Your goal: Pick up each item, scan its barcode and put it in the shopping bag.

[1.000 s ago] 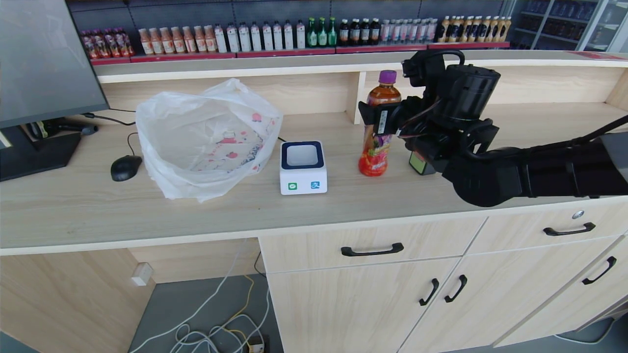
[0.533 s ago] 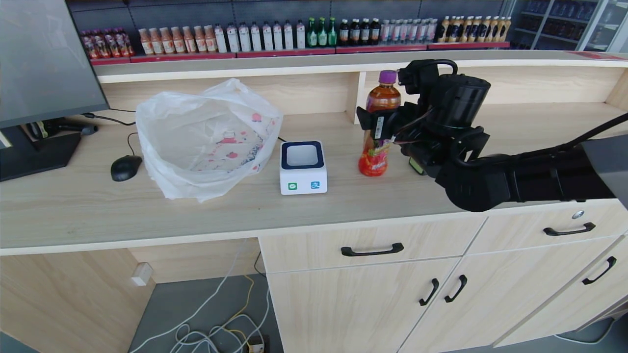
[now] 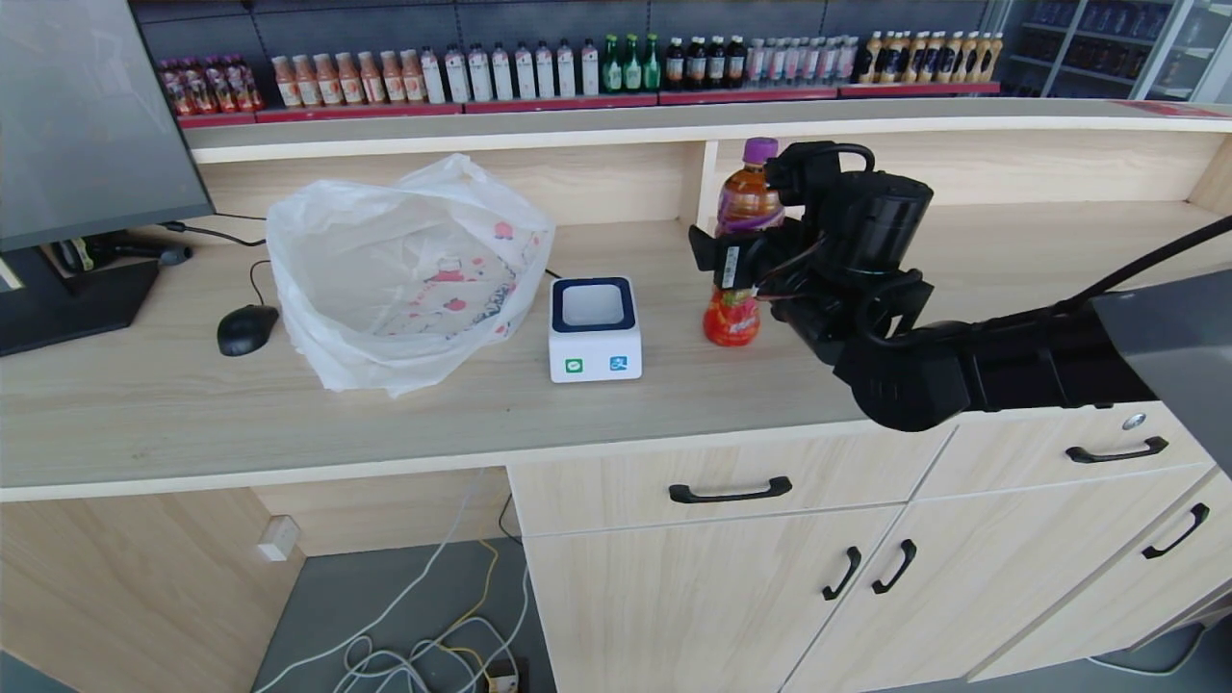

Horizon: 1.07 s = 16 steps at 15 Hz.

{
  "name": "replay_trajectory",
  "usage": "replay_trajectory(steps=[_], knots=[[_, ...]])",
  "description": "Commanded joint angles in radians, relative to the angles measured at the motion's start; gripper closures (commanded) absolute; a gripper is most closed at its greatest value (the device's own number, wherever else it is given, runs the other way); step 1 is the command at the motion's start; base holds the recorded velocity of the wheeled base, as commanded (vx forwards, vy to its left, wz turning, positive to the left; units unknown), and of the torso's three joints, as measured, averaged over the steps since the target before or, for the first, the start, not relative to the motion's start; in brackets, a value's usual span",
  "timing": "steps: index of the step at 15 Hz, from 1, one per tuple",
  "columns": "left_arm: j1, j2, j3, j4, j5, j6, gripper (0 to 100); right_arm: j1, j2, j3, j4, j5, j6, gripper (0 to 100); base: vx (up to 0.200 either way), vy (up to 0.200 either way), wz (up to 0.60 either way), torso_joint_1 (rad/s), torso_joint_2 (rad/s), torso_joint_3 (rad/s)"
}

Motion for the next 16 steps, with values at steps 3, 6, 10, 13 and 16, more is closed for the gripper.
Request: replay_trajectory(steps=[3,6,10,13,16], knots=[[0.0,0.0,0.0,0.0,0.0,0.0,0,0.006,0.025,0.005,-0.018,-0.001,-0.001,0,0.0,0.0,0.0,0.0,0.0,0.0],[0.0,0.0,0.0,0.0,0.0,0.0,0,0.006,0.033,0.007,-0.038,-0.001,-0.001,0,0.0,0.0,0.0,0.0,0.0,0.0],[0.0,0.0,0.0,0.0,0.0,0.0,0,0.006,0.051,0.008,-0.053,-0.001,-0.001,0,0.0,0.0,0.0,0.0,0.0,0.0],[-0.002,0.0,0.0,0.0,0.0,0.0,0,0.006,0.065,0.007,-0.069,-0.001,-0.001,0,0.0,0.0,0.0,0.0,0.0,0.0],[-0.002,0.0,0.0,0.0,0.0,0.0,0,0.006,0.085,0.007,-0.096,-0.001,-0.001,0,0.0,0.0,0.0,0.0,0.0,0.0]])
